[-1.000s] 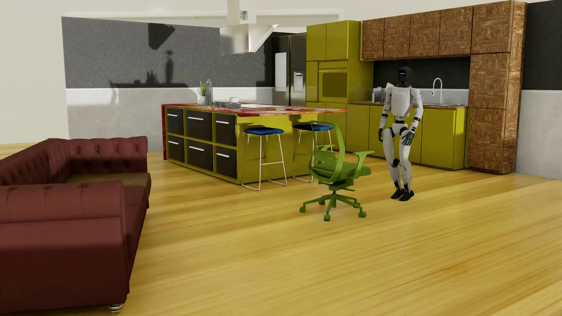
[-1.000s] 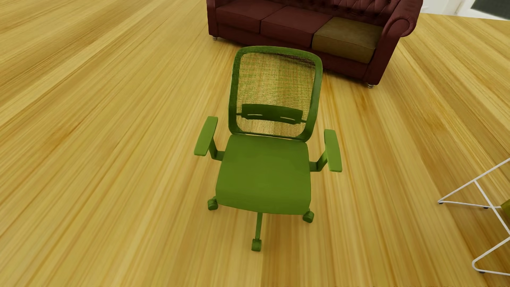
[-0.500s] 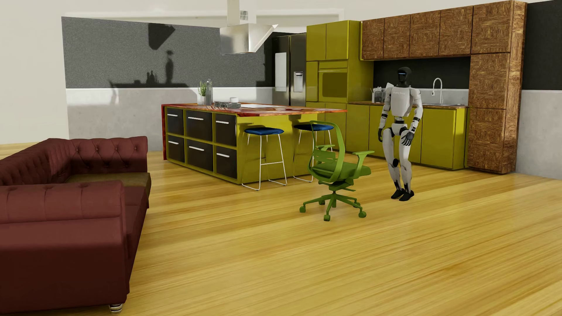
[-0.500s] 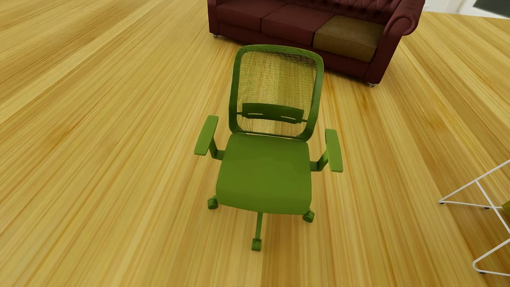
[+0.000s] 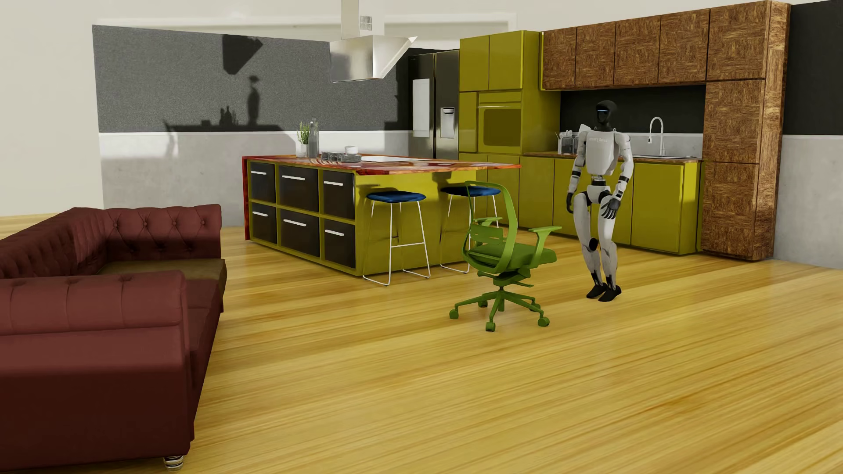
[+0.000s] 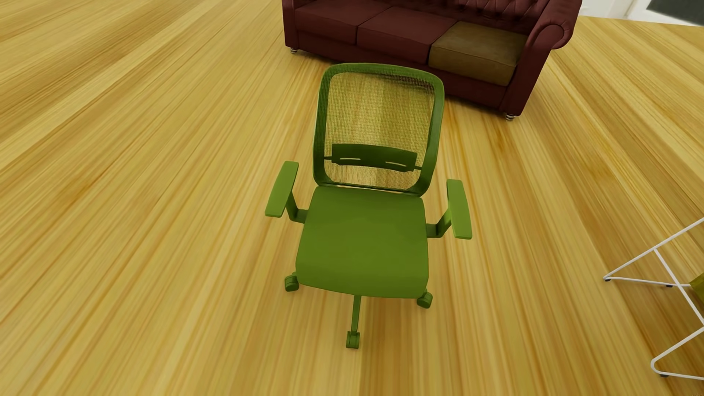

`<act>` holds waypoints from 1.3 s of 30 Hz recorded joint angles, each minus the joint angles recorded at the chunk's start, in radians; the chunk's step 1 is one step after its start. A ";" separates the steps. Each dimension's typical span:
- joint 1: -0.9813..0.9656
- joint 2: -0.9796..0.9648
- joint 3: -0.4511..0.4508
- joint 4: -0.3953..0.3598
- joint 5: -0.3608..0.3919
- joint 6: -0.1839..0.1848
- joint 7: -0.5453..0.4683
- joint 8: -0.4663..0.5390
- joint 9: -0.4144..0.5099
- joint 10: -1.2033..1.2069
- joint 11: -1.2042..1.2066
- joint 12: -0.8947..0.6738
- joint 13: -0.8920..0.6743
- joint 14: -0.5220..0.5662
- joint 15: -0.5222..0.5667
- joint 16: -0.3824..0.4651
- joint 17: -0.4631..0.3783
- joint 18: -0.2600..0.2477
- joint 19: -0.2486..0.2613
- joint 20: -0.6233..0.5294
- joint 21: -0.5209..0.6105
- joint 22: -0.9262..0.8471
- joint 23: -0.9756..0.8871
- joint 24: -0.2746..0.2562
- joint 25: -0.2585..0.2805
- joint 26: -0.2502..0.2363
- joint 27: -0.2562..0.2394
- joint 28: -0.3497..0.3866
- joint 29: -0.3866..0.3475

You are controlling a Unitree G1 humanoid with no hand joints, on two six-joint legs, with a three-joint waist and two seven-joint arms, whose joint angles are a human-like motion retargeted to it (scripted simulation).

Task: Stand still

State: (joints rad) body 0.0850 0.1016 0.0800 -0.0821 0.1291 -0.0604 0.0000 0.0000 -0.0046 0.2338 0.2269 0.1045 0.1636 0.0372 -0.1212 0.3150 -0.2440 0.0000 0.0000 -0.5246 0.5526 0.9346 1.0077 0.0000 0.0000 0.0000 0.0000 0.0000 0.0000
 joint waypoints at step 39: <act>-0.001 -0.006 0.001 0.001 0.001 -0.001 0.000 0.000 0.005 -0.004 0.003 -0.005 -0.004 0.003 0.001 0.000 -0.005 0.000 0.000 -0.011 0.022 0.002 -0.006 0.000 0.000 0.000 0.000 0.000 0.000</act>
State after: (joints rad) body 0.0842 0.0957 0.0805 -0.0806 0.1303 -0.0615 0.0000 0.0000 0.0000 0.2295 0.2302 0.0998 0.1600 0.0399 -0.1198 0.3155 -0.2493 0.0000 0.0000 -0.5359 0.5750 0.9368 1.0021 0.0000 0.0000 0.0000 0.0000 0.0000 0.0000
